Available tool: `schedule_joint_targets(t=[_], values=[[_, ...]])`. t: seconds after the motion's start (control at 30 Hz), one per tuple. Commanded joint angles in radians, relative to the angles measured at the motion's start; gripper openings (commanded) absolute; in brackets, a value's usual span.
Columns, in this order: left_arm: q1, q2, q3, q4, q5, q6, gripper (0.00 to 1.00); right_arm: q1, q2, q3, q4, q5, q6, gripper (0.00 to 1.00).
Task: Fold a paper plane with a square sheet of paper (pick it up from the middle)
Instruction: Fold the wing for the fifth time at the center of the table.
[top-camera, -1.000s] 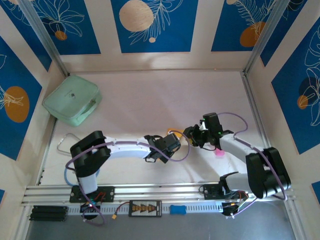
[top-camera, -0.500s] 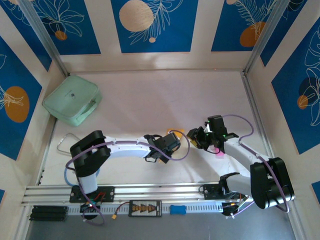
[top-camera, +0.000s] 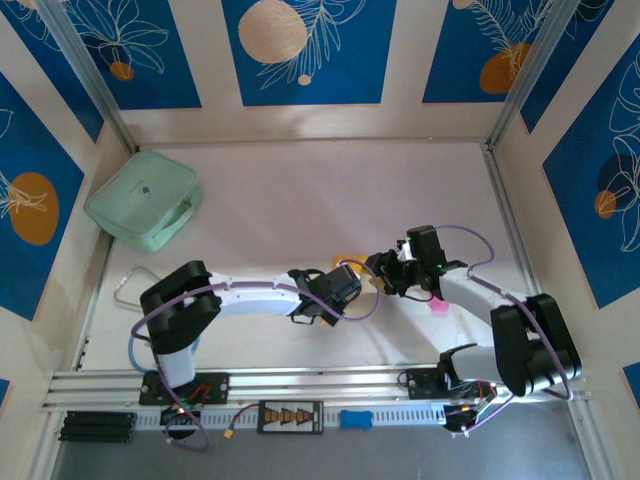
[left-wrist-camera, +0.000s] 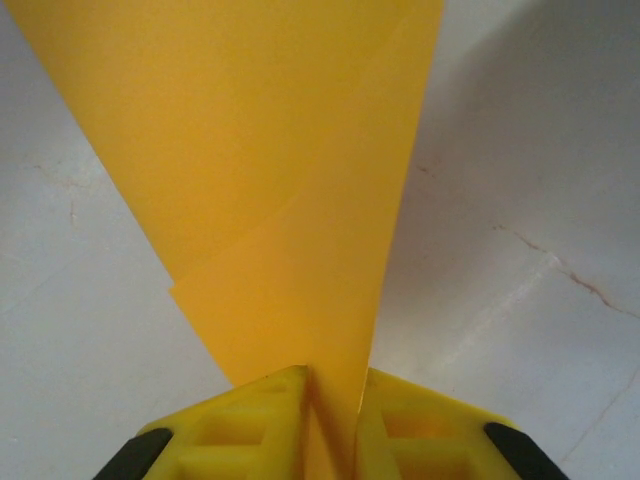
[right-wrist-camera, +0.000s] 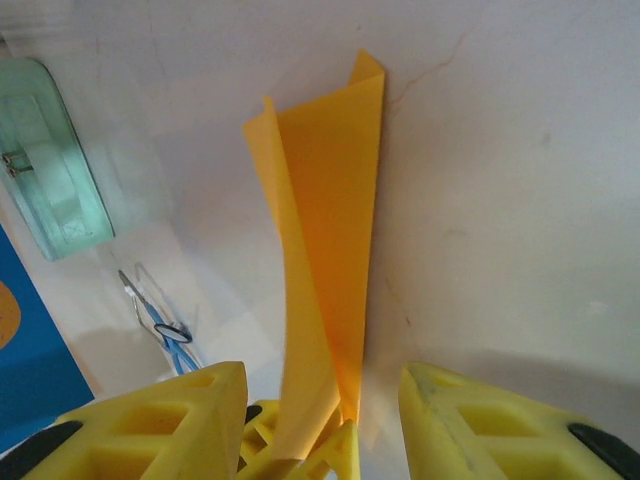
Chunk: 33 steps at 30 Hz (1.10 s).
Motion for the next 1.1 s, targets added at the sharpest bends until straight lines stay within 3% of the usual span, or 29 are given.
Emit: schedule_joint_targets(t=[0.0,0.13,0.4,0.57,1.07], values=[[0.006,-0.005,-0.012,0.001,0.004,0.001,0.18,0.028,0.044,0.045,0.023,-0.027,0.016,0.45],[0.008,-0.007,-0.014,0.003,0.000,0.004,0.18,0.043,0.098,0.071,0.014,-0.010,0.020,0.42],[0.004,-0.026,-0.007,-0.007,-0.013,0.029,0.20,0.042,0.102,0.047,0.045,0.008,0.052,0.18],[-0.004,-0.031,-0.006,-0.010,-0.016,0.035,0.21,0.040,0.087,0.039,0.044,0.012,0.061,0.09],[-0.022,-0.037,0.004,-0.025,-0.047,0.040,0.24,0.040,0.076,0.006,0.065,0.038,0.110,0.06]])
